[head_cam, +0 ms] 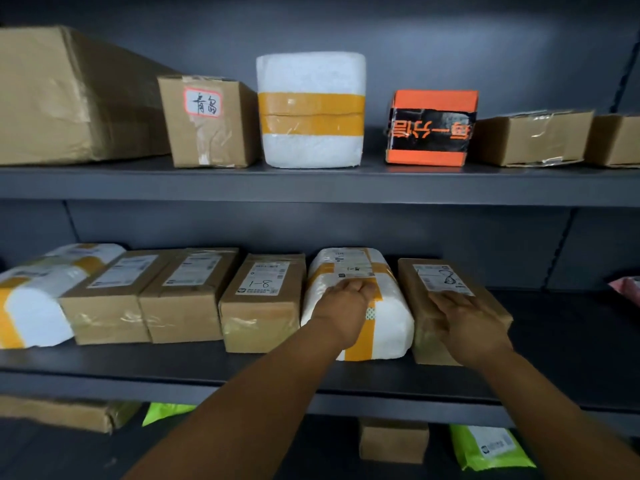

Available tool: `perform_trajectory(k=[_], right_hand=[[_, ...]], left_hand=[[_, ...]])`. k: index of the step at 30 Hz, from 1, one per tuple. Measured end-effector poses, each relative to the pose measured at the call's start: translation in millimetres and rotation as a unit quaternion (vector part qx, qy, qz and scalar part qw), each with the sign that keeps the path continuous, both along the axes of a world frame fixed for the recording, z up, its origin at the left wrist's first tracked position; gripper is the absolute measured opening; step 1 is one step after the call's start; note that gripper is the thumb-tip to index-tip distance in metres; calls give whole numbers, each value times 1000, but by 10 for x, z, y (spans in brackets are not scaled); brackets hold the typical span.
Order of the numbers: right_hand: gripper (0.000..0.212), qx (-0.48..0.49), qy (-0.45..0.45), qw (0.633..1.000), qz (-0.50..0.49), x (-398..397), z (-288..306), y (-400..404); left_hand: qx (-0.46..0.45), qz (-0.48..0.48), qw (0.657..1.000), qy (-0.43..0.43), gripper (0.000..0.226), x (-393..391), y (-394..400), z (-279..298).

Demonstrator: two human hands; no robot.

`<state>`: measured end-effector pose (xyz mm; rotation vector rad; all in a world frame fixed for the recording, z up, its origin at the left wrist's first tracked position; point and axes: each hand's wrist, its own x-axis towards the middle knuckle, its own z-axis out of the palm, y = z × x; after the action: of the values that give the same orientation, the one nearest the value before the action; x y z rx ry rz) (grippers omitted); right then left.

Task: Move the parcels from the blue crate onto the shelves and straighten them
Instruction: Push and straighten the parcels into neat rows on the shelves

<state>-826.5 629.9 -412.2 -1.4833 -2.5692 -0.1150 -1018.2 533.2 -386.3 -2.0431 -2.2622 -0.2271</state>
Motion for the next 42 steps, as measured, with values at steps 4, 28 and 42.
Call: perform_trajectory(k=[4, 28, 42], right_hand=[[60, -5, 5, 1000, -1, -49, 18, -67], [65, -33, 2, 999, 31, -256, 92, -122], [93, -63, 28, 997, 30, -543, 212, -590]], left_hand=[[4, 1, 1000, 1, 73, -50, -31, -21], [3, 24, 1000, 9, 77, -151, -188, -3], [3, 32, 999, 4, 82, -37, -296, 73]])
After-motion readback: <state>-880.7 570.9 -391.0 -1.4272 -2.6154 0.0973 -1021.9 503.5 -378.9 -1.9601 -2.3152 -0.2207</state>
